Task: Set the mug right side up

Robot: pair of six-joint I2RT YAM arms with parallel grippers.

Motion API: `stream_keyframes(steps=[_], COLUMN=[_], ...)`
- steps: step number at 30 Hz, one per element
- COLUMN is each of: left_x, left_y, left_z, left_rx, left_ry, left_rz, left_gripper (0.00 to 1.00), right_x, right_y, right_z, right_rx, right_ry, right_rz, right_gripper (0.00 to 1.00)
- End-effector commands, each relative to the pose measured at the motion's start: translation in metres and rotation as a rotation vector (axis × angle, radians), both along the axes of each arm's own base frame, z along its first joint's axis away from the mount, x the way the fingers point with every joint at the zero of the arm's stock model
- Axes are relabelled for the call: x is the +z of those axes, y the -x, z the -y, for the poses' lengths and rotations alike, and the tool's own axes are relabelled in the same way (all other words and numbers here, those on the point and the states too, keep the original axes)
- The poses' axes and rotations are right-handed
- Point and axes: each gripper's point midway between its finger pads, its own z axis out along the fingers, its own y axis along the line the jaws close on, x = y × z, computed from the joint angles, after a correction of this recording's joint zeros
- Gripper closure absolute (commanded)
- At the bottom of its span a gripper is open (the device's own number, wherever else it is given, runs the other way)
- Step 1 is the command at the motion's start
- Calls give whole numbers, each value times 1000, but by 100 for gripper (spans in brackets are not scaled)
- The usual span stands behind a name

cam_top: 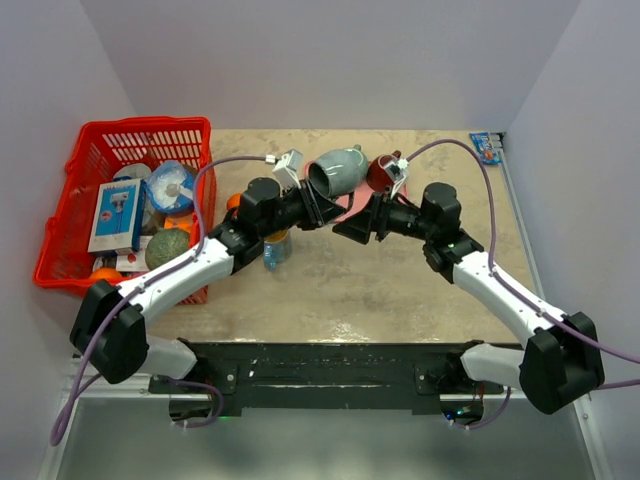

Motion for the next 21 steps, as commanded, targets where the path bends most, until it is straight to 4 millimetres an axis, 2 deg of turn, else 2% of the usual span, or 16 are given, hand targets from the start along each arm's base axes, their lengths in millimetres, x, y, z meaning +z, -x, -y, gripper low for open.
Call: stream_keyframes(steps=[1,6,7,9,10,12,13,14,17,21], left_x=[33,14,9,0,-8,-26,-42,-48,-70,-93], left_y=[-31,-41,-42,-43,-41,-38,-33,-31,-20,-18], left_z=[-10,-17,-16,-18,-16,-20,-19,-19,-18,-26], left_rx=[106,139,135,137,129,128,111,102,72,108], left_ry=[-18,-139,-160,-218,-247,-332,-378,-402,-494,-650], left_rz=[129,119,117,117,108,76,44,30,-14,-73], left_gripper=[100,100,100,100,100,100,100,100,100,100], right_x=[-25,-56,-62,-75,-81,-91,-92,-92,-91,-88], right_y=[-6,-16,-24,-27,-39,-43,-46,-50,-57,-61], right_z=[2,23,31,47,62,82,91,102,116,121], right_rx=[-49,-200,-270,-365,-473,-585,-633,-698,-784,-826], right_ry=[69,172,200,266,307,385,404,442,478,478], right_rz=[-53,-144,-154,-208,-216,-276,-295,-310,-322,-333], right_gripper=[16,14,14,13,13,13,13,13,13,13])
